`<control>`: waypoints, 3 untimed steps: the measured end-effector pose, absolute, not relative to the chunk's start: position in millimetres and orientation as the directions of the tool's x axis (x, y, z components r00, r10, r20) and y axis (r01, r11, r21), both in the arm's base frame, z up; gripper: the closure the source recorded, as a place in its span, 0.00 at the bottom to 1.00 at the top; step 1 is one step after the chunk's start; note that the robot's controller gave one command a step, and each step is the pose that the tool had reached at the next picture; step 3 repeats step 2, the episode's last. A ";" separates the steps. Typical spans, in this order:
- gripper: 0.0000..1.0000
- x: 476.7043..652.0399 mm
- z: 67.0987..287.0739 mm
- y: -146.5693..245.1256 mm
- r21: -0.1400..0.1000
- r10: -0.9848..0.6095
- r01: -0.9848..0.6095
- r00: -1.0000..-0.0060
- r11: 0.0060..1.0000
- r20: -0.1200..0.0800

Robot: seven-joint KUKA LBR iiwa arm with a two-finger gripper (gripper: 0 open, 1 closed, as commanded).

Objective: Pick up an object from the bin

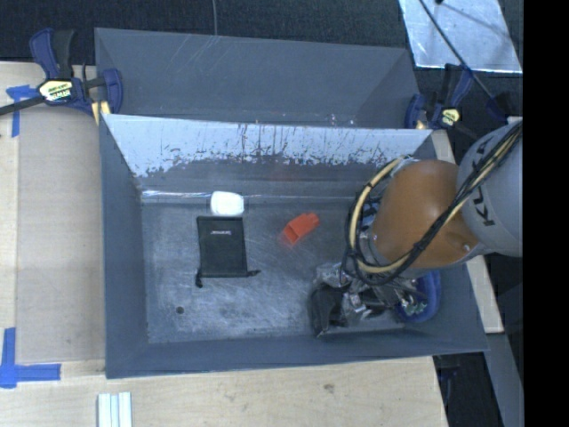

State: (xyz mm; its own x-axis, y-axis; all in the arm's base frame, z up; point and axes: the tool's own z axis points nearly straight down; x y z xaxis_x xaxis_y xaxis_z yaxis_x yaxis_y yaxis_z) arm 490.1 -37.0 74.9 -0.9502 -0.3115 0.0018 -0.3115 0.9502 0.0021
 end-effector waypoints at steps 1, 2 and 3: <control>1.00 522.3 182.4 -56.3 -0.002 -0.242 -0.242 -0.970 0.970 -0.007; 1.00 527.2 225.9 -51.2 -0.001 -0.257 -0.257 -0.966 0.966 -0.003; 1.00 527.2 225.9 -51.2 -0.001 -0.257 -0.257 -0.966 0.966 -0.003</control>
Offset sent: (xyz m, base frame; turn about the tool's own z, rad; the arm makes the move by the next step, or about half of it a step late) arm 0.0303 -0.0184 0.1053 0.0714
